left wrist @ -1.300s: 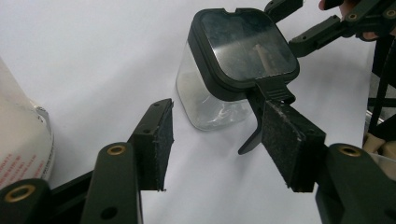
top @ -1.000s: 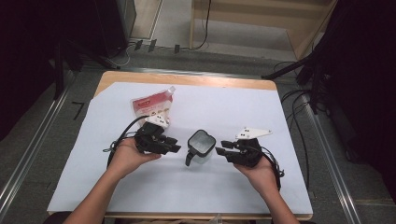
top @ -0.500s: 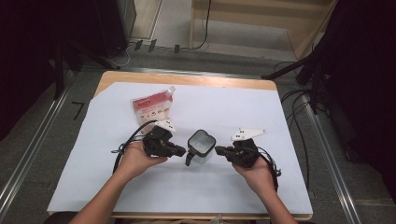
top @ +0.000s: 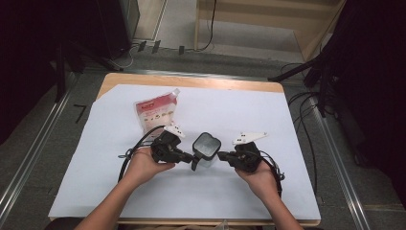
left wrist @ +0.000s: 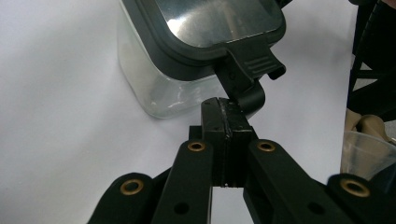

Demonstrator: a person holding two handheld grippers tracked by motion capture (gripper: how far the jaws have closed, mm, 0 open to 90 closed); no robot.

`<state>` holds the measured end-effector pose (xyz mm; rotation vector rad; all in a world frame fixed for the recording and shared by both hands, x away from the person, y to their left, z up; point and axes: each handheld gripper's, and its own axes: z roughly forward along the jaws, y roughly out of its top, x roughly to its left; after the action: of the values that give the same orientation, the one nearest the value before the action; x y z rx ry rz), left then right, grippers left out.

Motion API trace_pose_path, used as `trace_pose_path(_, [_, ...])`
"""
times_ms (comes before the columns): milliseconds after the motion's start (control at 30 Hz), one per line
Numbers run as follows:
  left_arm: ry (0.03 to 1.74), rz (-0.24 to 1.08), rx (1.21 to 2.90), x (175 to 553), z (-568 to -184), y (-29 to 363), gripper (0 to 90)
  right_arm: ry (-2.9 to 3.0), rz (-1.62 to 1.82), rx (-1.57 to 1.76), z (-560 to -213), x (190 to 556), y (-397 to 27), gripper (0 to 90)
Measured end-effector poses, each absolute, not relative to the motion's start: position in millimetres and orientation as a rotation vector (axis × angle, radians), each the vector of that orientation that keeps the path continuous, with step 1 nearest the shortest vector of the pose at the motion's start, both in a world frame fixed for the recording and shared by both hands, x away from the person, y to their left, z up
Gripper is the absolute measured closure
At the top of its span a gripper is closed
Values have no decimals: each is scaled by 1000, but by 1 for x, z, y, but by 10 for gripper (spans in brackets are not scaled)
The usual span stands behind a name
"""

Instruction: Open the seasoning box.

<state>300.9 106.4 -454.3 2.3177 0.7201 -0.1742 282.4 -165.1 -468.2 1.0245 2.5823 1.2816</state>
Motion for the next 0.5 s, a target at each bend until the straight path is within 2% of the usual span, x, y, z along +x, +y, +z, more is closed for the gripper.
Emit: trace_pose_path(500, [735,-200,2295,298,-456,98,900,2563,1279,1058,-468,285,-168,897])
